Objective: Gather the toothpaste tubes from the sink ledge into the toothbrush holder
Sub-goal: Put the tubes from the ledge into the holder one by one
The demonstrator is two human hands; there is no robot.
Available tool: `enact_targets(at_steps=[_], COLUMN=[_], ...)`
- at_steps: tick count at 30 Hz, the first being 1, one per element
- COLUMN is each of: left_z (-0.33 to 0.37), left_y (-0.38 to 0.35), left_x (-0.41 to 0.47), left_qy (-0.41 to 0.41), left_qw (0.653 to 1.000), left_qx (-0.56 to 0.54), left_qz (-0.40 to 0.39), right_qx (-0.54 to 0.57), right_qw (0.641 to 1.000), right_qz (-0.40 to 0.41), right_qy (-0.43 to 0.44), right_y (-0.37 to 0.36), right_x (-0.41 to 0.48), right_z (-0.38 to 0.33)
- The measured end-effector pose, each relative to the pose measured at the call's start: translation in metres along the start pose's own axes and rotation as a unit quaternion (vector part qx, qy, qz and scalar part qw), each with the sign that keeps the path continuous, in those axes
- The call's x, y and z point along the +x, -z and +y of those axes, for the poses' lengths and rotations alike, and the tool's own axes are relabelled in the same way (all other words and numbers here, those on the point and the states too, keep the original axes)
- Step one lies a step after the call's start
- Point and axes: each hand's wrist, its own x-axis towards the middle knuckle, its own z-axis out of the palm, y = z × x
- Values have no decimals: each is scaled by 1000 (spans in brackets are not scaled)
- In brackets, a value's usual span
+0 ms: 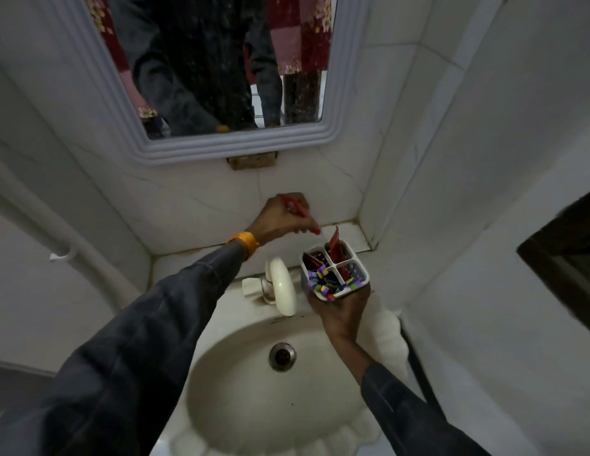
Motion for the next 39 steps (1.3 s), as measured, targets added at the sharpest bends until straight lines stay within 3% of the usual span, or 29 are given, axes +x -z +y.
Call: enact_targets(at_steps=[4, 8, 16, 21, 30, 39], left_z=[28, 31, 51, 39, 19, 24], left_y=[-29, -58, -60, -78, -94, -96], left_x=[0, -1, -8, -6, 0, 8], left_qy=[-62, -72, -99, -80, -67, -36], left_qw=[994, 988, 990, 961, 929, 922], left_qx=[60, 124, 95, 252, 355, 367], left_qz=[-63, -57, -30, -85, -86, -118], right_qx=[6, 22, -5, 1, -28, -26], right_qw=[1000, 1000, 1000, 1000, 1000, 999], right_qz=[-7, -14, -1, 0, 11, 21], right_qy=[-11, 10, -7, 9, 3, 12], right_y=[0, 1, -3, -3, -2, -3], right_x=[1, -5, -6, -11, -9, -9], right_z=[8, -6, 7, 2, -6, -10])
